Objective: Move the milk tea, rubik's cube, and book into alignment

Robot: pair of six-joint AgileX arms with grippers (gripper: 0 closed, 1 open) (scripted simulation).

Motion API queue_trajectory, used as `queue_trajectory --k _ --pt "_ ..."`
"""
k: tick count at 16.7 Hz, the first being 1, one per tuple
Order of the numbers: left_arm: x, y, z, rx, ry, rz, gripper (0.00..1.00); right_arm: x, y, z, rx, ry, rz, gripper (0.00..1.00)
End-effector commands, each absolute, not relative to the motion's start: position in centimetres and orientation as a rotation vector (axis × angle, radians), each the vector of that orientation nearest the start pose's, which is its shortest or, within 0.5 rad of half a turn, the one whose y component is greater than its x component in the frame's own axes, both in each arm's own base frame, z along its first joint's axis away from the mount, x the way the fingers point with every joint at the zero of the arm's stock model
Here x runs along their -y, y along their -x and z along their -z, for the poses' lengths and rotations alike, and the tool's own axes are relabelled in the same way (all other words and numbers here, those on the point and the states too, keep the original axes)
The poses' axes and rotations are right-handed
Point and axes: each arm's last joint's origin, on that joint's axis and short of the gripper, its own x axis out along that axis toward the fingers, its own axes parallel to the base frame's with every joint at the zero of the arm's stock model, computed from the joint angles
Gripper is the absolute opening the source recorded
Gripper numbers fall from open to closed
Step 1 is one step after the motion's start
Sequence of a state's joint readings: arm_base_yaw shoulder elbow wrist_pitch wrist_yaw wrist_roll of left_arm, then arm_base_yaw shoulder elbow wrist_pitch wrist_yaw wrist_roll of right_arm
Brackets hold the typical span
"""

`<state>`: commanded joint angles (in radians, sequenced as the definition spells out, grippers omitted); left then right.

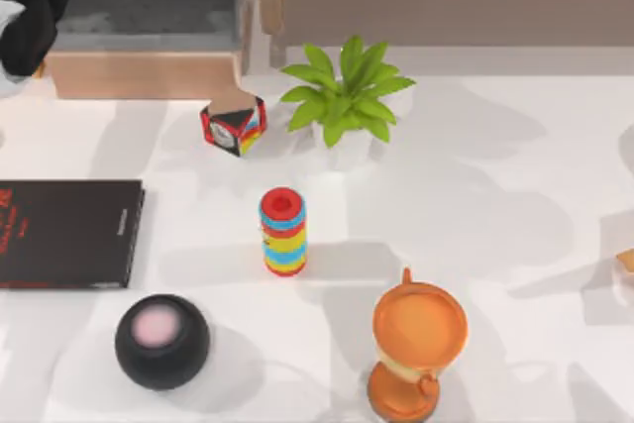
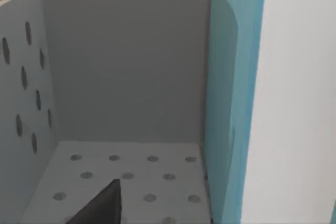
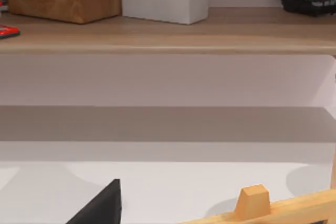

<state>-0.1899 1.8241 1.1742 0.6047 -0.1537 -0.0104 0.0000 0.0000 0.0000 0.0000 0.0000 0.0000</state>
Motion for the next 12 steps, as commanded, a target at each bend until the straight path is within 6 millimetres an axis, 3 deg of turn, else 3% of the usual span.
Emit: queue_trajectory --k 3,9,12 --pt "7.8 -43.2 -24.8 -0.01 0.025 0.017 1.0 0.1 -10.6 -16.0 0.0 0.0 0.0 1.0" --pt "7.7 -43.4 -24.8 -0.008 0.025 0.014 1.0 0.1 -10.6 -16.0 0.0 0.0 0.0 1.0" --pt "7.8 -44.5 -24.8 -0.005 0.026 0.017 1.0 0.1 -10.6 -16.0 0.0 0.0 0.0 1.0"
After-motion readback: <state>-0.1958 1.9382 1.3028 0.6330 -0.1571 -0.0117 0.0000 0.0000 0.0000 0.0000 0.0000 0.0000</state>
